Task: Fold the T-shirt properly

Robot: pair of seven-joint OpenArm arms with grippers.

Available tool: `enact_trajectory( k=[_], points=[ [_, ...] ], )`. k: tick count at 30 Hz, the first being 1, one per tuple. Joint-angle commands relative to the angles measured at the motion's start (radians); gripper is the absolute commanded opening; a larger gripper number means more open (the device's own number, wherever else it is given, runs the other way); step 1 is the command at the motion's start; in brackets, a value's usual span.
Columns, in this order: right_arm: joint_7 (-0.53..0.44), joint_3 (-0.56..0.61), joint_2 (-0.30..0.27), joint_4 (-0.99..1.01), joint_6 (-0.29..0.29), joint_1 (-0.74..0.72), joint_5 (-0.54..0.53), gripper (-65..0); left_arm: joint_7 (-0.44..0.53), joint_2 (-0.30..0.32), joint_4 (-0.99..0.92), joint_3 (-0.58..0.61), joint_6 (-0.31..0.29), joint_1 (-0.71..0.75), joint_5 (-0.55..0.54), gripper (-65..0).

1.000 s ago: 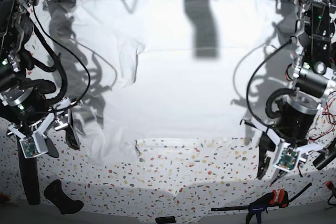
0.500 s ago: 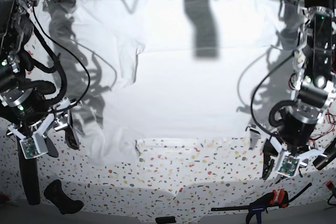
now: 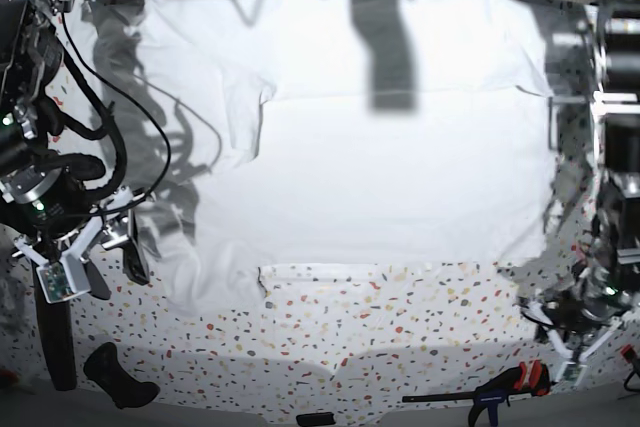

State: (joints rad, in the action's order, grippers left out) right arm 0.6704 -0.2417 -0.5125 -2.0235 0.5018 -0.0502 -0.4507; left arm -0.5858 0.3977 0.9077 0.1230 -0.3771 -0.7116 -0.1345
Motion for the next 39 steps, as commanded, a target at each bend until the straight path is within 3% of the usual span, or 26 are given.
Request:
enact_trajectory(
  k=[1, 8, 11, 13, 18, 23, 35, 39],
  points=[
    [-0.024, -0.008, -0.014, -0.016, -0.005, -0.016, -0.006, -33.0, 0.014, 0.021, -0.032, -0.006, -0.014, -0.065, -0.034, -49.1],
    [-0.013, -0.008, -0.014, -0.016, -0.005, -0.016, -0.006, -33.0, -0.161, 0.093, -0.286, -0.006, -0.163, -0.179, -0.278, -46.8],
    [0.006, -0.008, -0.014, -0.016, -0.005, -0.016, -0.006, -33.0, -0.184, 0.111, -0.347, -0.006, -0.164, -0.177, -0.316, -39.3],
    [0.011, -0.008, -0.014, -0.016, -0.005, -0.016, -0.006, -33.0, -0.195, 0.115, -0.381, -0.006, -0.163, -0.172, -0.315, -38.3],
    [0.011, -0.008, -0.014, -0.016, -0.005, -0.016, -0.007, -33.0, -0.194, 0.114, -0.481, -0.006, -0.165, -0.167, -0.413, -38.3],
    [0.030, -0.008, -0.014, -0.016, -0.005, -0.016, -0.006, -33.0, -0.191, 0.112, -0.578, -0.006, -0.230, -0.166, -0.529, -38.3],
    [0.042, -0.008, -0.014, -0.016, -0.005, -0.016, -0.007, -33.0, -0.044, 0.087, -0.613, -0.006, -0.232, -0.022, -0.529, -38.2],
    [0.045, -0.008, -0.014, -0.016, -0.005, -0.016, -0.007, -33.0, -0.061, 0.063, -0.613, -0.006, -0.298, 0.001, -0.544, -38.2]
  ],
)
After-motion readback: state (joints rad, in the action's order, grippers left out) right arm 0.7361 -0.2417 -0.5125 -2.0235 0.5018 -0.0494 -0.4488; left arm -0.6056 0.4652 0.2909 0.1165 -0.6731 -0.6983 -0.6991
